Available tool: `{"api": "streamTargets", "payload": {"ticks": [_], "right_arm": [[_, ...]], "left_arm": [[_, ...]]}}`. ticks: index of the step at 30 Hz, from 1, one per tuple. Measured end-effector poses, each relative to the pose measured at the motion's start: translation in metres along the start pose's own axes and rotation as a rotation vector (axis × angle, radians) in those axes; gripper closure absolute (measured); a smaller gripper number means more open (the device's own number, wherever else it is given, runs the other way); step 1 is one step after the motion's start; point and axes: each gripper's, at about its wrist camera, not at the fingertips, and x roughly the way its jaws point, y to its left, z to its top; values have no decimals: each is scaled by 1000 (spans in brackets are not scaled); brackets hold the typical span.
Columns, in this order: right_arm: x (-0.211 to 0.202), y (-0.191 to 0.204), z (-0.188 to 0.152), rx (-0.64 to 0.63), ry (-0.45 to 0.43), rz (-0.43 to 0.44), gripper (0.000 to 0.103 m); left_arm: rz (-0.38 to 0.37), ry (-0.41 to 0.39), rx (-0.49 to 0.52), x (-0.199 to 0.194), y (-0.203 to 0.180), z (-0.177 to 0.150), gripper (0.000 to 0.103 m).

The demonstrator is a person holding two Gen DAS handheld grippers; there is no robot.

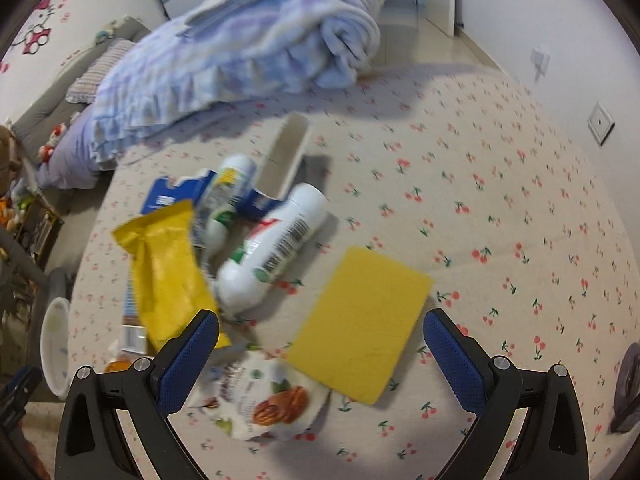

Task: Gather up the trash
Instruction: 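Return to the table and grasp the yellow sponge with the right gripper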

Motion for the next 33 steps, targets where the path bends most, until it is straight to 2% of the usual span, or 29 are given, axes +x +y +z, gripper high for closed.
{"api": "streamTargets", "payload": {"ticks": [8, 13, 14, 15, 18, 19, 22, 27, 33], "right_arm": [[32, -2, -3, -11, 99, -82, 0], [36, -14, -7, 38, 126, -55, 2], [35, -17, -8, 45, 125, -52, 7], [35, -19, -8, 47, 125, -44, 18], [32, -26, -10, 50, 133, 1, 37], [30, -27, -11, 47, 133, 10, 38], [20, -33, -15, 30, 126, 14, 39], [1, -41, -22, 32, 114, 46, 39], [-11, -46, -19, 40, 95, 69, 39]], "left_arm": [[-51, 44, 33, 12, -29, -4, 5], [-132, 81, 49, 21, -55, -6, 5], [-149, 86, 54, 23, -60, -6, 5], [-165, 90, 63, 25, -67, -5, 5], [-202, 101, 96, 29, -85, -7, 6], [-214, 102, 104, 31, -91, -7, 7], [-257, 117, 118, 35, -103, -6, 20], [-311, 143, 84, 44, -113, -2, 50], [-308, 168, 57, 53, -119, 1, 68]]}}
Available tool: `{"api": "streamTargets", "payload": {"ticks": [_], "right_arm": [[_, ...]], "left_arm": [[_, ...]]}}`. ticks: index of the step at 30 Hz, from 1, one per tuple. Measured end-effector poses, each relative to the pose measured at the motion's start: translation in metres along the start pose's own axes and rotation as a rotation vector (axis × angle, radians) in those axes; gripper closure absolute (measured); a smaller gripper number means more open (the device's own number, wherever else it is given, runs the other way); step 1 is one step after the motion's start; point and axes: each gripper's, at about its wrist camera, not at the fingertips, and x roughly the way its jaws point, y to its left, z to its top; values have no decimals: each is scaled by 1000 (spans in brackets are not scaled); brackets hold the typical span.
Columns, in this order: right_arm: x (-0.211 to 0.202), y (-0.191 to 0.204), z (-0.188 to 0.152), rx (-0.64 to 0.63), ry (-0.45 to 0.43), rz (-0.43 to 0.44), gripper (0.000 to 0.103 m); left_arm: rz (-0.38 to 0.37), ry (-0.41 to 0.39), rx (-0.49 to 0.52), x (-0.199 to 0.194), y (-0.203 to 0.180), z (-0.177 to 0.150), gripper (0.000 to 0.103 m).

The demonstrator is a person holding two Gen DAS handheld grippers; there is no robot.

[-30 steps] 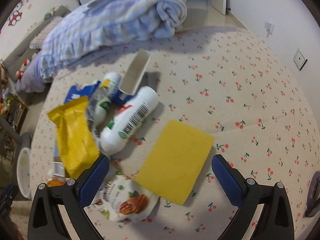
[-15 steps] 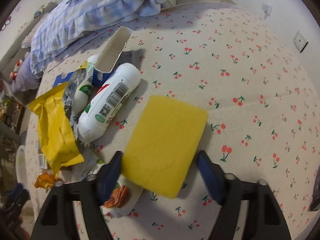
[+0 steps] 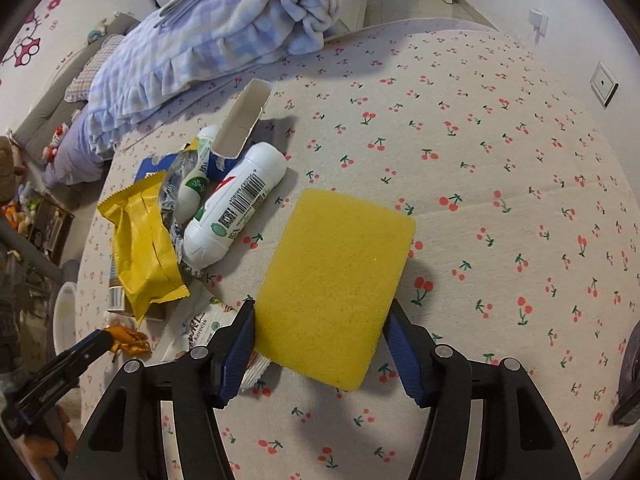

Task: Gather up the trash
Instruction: 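Return to the table and grasp the yellow sponge with the right gripper, then grasp the orange peel with the left gripper while the right holds the sponge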

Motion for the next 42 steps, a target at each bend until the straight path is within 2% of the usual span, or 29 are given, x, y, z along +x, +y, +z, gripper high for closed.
{"api": "streamTargets", "payload": {"ticks": [7, 12, 21, 24, 25, 27, 29, 30, 34, 40, 42], "right_arm": [[-8, 4, -2, -16, -17, 12, 39], [-18, 14, -1, -24, -40, 49, 40], [-38, 39, -3, -64, -81, 107, 40], [-39, 50, -5, -79, -82, 119, 40], [-38, 53, -5, -83, -79, 122, 40], [-35, 58, -6, -90, -71, 125, 40], [-31, 62, -7, -94, -63, 130, 40], [-30, 64, -7, -98, -60, 131, 40], [-26, 67, -8, -105, -53, 129, 40], [-20, 64, -9, -95, -40, 122, 40], [-20, 62, -8, -87, -35, 123, 40]], "left_arm": [[17, 5, 35, -1, -5, -1, 83], [-11, -8, 51, -13, -8, -1, 90], [-67, -37, 36, -37, 1, -6, 91], [-86, 5, 52, -33, 4, -9, 91], [-74, 9, 37, -32, 8, -11, 90], [-63, 39, -1, -28, 16, -12, 75], [-87, 48, -37, -29, 23, -14, 59], [-98, 46, -50, -30, 26, -14, 56], [-101, 48, -70, -32, 34, -11, 55], [-71, 67, -60, -12, 34, 3, 55], [-72, 87, -51, -3, 32, 5, 60]]}}
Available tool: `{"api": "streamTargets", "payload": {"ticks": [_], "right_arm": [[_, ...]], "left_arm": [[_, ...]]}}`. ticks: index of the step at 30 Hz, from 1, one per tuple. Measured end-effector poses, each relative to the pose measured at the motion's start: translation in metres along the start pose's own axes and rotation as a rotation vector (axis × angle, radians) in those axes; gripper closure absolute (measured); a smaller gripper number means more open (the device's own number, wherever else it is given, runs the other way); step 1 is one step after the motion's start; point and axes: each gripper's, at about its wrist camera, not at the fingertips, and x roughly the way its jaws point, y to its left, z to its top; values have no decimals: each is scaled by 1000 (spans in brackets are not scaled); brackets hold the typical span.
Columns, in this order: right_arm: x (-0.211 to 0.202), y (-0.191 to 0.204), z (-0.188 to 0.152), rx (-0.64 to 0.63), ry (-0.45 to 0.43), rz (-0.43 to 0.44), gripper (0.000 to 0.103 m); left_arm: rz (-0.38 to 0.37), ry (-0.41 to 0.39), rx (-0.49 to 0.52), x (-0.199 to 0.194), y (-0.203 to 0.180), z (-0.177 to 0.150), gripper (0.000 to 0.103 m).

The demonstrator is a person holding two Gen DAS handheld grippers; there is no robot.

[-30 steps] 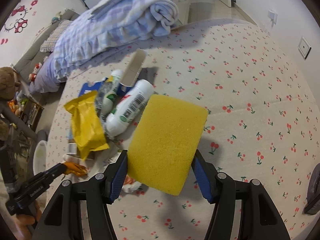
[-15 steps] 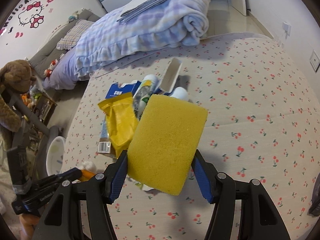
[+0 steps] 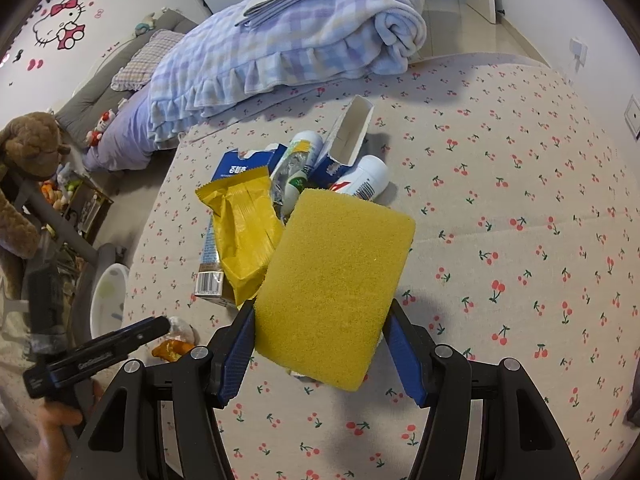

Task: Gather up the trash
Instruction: 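Grasp the orange peel with the left gripper while the right holds the sponge, then carry the sponge to the wastebasket and open the right gripper over it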

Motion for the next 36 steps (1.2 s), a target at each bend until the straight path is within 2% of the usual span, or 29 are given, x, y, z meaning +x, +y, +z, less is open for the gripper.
{"api": "streamTargets", "payload": {"ticks": [1, 2, 5, 11, 17, 26, 36], "right_arm": [[0, -1, 0, 3, 0, 0, 40], [0, -1, 1, 5, 0, -2, 40], [-3, 0, 2, 9, -3, 2, 40], [-10, 18, 3, -11, -24, 26, 40], [-5, 44, 4, -48, -19, 50, 40], [17, 112, 2, -135, 0, 112, 40], [54, 187, -12, -260, 56, 169, 40]], "left_arm": [[-10, 10, 2, 5, -1, 1, 64], [-26, 22, 2, 8, -2, 1, 79], [-10, 14, 24, 9, -8, 3, 93], [-37, -60, 12, -11, -9, 6, 93], [-26, -163, -16, -44, 12, 9, 93], [28, -256, -113, -86, 72, -1, 93], [134, -340, -231, -125, 156, -23, 93]]}}
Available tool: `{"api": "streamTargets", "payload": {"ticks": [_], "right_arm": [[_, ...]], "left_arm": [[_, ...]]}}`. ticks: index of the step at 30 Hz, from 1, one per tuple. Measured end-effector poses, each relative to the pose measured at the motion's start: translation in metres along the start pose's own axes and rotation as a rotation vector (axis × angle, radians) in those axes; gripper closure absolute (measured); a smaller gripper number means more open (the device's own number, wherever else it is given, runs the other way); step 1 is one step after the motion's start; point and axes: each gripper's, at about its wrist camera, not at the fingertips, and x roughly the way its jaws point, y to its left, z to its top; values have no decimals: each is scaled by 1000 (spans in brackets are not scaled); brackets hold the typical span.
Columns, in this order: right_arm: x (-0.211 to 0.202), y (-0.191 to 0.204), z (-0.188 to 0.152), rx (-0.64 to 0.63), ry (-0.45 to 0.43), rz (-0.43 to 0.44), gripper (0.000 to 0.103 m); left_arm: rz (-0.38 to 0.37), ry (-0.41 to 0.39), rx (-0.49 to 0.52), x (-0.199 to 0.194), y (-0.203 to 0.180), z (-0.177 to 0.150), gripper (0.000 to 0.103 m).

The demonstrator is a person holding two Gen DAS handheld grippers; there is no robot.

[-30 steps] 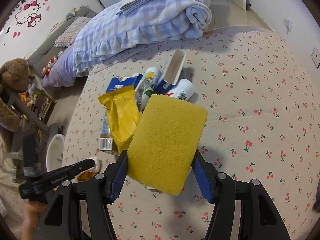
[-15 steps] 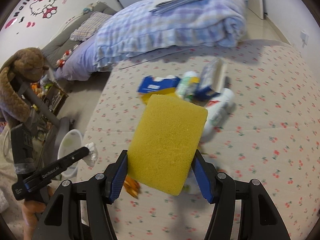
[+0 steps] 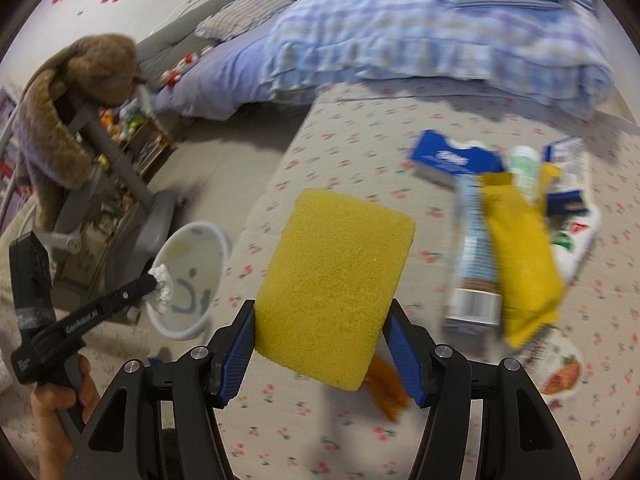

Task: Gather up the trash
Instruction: 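Carry the sponge to the wastebasket and open the right gripper over it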

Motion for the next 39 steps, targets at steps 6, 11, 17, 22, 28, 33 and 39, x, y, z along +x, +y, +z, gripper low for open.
{"api": "streamTargets", "payload": {"ticks": [6, 11, 17, 22, 28, 33, 39], "right_arm": [[24, 37, 3, -56, 19, 40, 40], [46, 69, 9, -97, 50, 83, 39], [74, 102, 18, -147, 80, 81, 38], [98, 123, 23, -165, 91, 86, 38], [117, 143, 29, -177, 98, 97, 37], [118, 154, 34, -189, 87, 74, 17], [105, 141, 32, -186, 78, 51, 17]], "left_arm": [[64, -15, -68, -9, 42, 5, 86], [162, -15, -143, -19, 61, 5, 29], [292, -30, -122, -28, 78, 8, 15], [347, -57, -133, -35, 96, 9, 9], [335, -56, -157, -39, 105, 10, 8], [332, -62, -161, -41, 106, 12, 8], [329, -59, -157, -41, 103, 11, 8]]}}
